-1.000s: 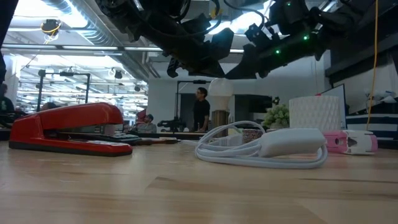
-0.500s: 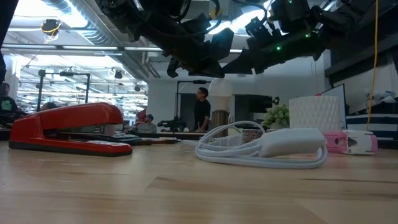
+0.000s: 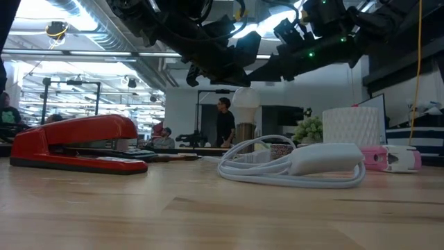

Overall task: Screw lightbulb
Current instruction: Insert the white lightbulb into the golden lamp

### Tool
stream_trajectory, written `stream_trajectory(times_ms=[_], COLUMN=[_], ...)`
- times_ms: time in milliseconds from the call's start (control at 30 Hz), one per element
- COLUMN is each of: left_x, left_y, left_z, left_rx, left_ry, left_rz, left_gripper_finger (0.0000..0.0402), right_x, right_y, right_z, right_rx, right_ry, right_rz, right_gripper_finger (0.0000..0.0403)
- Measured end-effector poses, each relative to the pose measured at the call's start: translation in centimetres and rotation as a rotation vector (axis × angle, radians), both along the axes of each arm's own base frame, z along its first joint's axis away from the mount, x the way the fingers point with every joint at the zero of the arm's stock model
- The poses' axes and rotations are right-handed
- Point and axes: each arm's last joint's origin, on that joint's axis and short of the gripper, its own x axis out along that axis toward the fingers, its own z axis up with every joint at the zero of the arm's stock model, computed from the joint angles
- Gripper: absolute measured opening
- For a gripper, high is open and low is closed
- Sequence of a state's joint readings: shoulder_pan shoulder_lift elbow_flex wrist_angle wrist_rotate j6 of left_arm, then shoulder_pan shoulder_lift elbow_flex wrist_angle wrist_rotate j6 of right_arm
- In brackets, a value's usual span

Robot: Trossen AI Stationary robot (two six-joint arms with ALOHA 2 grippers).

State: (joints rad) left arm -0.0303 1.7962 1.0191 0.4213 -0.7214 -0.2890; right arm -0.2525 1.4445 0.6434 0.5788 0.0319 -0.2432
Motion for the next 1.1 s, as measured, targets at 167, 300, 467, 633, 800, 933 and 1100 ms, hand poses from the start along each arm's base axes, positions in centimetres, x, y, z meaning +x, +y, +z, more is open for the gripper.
stream_trajectory(times_ms=[167,300,467,633,800,933,1100], left_x=[0.0,0.0,0.0,0.0,0.0,0.0,0.0], left_y=[0.0,0.0,0.0,0.0,0.0,0.0,0.0], left_z=[0.0,0.0,0.0,0.0,0.0,0.0,0.0], left_rx=[0.000,0.000,0.000,0.000,0.000,0.000,0.000], left_ry=[0.000,0.000,0.000,0.000,0.000,0.002,0.001], left_rz=[0.001,0.000,0.000,0.000,0.000,0.000,0.000], left_gripper_finger=[0.0001,0.0001,0.0001,0.0001,0.0001,0.0001,0.0001], right_x=[0.0,0.3,0.3,0.4,0.8,1.2,1.3], right_y=[-1.1,-1.8,-1.7,-1.7,-1.8,-1.9,-1.9], right_z=[0.4,1.1,0.9,0.4,-0.4,-0.8,-0.9], right_rx=[0.003,0.022,0.041,0.058,0.067,0.069,0.069], right_ry=[0.003,0.015,0.046,0.071,0.082,0.084,0.083], right_rz=[-0.033,0.003,0.031,0.064,0.079,0.080,0.083], right_gripper_finger=[0.0007,0.0007,0.0007,0.0007,0.0007,0.0007,0.0007])
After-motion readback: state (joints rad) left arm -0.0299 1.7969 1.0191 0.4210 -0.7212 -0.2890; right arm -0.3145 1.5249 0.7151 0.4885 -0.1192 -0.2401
